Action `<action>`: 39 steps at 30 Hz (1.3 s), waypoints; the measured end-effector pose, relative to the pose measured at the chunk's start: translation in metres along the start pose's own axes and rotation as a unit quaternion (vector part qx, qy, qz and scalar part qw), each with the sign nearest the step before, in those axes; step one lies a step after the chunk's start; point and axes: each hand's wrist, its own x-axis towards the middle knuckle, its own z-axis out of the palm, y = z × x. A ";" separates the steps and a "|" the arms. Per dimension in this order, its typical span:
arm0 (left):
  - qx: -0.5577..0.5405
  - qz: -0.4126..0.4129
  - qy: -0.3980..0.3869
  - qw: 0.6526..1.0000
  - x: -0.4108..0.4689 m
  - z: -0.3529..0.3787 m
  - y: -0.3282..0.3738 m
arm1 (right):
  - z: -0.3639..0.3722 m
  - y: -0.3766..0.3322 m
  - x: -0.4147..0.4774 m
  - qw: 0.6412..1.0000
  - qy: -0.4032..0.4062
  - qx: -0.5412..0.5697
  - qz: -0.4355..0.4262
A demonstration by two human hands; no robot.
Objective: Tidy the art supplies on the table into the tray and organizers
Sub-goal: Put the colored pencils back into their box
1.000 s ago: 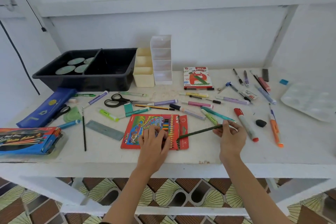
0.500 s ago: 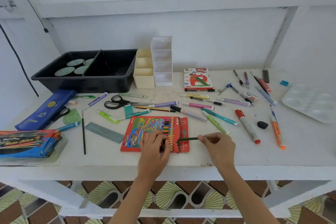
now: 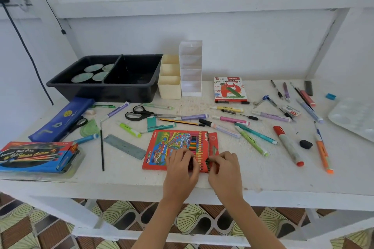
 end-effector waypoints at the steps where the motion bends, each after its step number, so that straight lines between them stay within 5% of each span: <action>1: 0.004 0.000 0.000 1.000 0.000 0.000 0.000 | -0.001 -0.002 -0.001 0.999 -0.009 0.032 0.017; 5: 0.020 -0.005 -0.002 1.000 0.000 0.001 -0.001 | -0.004 -0.010 -0.003 0.983 -0.025 0.160 0.081; 10: 0.025 -0.017 -0.023 0.999 0.002 0.001 0.000 | -0.007 -0.008 -0.001 0.979 -0.034 0.180 0.085; 15: -0.081 -0.104 -0.012 0.991 0.008 -0.013 -0.004 | -0.008 -0.009 -0.003 0.988 0.019 0.039 0.148; 21: 0.077 -0.130 -0.088 0.985 0.002 -0.016 -0.021 | -0.012 -0.020 0.011 0.970 -0.094 -0.082 0.209; 25: 0.077 -0.131 -0.077 0.985 -0.004 -0.023 -0.006 | -0.021 -0.028 0.012 0.961 -0.097 0.098 0.238; 30: 0.077 -0.115 -0.045 0.989 -0.011 -0.031 0.009 | -0.027 -0.029 0.008 0.869 -0.030 0.374 0.323; 35: 0.048 -0.105 -0.039 0.993 0.006 -0.051 -0.003 | -0.038 -0.018 0.024 0.831 -0.023 0.465 0.306; 39: -0.080 -0.247 -0.086 0.962 0.010 -0.072 -0.015 | -0.036 -0.020 0.036 0.827 -0.084 0.489 0.264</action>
